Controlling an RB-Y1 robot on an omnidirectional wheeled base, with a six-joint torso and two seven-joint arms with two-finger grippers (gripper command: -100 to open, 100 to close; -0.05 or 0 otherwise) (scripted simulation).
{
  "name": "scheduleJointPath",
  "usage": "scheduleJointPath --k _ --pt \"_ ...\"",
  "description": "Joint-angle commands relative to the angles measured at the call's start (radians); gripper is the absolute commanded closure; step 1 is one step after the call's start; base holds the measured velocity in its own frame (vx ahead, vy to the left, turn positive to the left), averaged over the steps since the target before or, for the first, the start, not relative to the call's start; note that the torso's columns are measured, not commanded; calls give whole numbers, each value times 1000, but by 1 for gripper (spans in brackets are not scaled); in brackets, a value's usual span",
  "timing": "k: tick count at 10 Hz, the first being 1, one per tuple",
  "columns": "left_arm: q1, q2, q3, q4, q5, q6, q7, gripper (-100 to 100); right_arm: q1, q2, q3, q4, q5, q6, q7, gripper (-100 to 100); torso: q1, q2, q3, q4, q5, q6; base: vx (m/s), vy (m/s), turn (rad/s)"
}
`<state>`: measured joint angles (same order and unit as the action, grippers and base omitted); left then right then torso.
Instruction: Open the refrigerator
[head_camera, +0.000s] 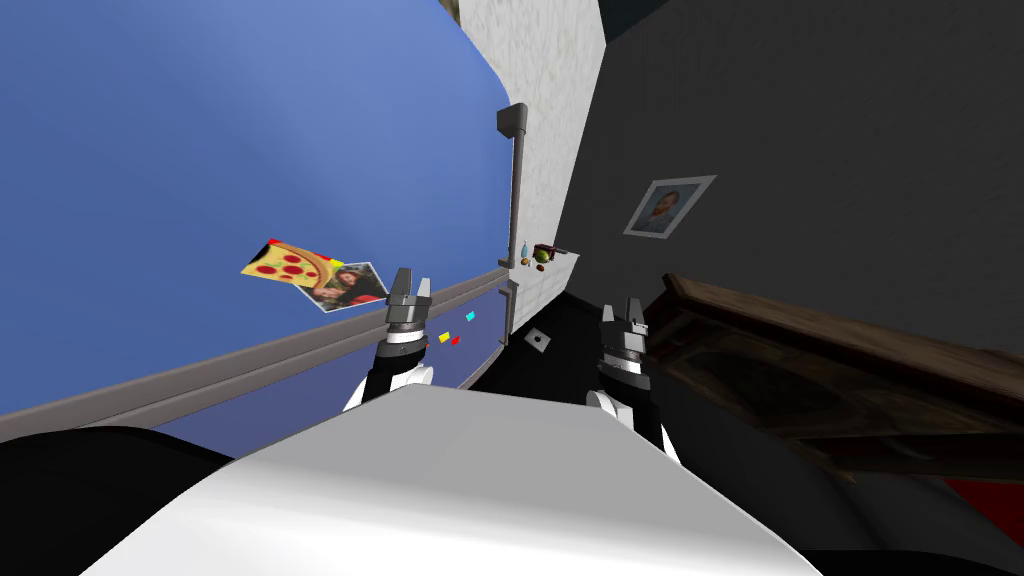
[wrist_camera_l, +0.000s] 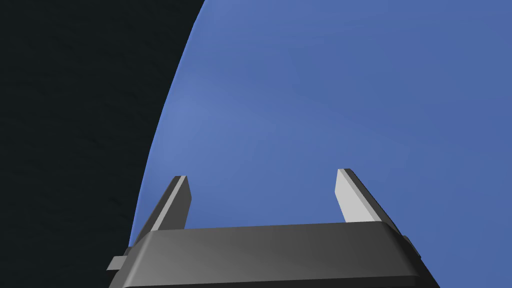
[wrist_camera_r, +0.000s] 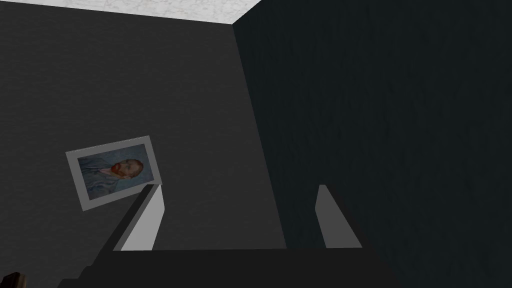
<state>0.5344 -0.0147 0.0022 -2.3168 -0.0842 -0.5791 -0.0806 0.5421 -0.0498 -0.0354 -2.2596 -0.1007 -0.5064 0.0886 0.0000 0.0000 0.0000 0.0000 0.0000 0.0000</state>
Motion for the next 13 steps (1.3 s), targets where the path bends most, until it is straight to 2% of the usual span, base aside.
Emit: scheduleJointPath --k 1,9,10,11,13 --pt "0 0 0 0 0 0 0 0 0 0 0 0 0 0 0 0 0 40 -82 41 0 0 0 0 0" --pt "0 0 0 0 0 0 0 0 0 0 0 0 0 0 0 0 0 618 -1234 617 0 0 0 0 0" --pt "-6 44 2 0 5 13 1 -100 0 0 0 0 0 0 0 0 0 691 -1382 691 0 0 11 -10 5" --pt "-13 74 5 1 10 26 2 -100 0 0 0 0 0 0 0 0 0 725 -1451 724 0 0 14 -24 6" --pt "-31 134 12 1 25 63 5 -100 0 0 0 0 0 0 0 0 -1 736 -1476 737 0 0 23 -41 10"
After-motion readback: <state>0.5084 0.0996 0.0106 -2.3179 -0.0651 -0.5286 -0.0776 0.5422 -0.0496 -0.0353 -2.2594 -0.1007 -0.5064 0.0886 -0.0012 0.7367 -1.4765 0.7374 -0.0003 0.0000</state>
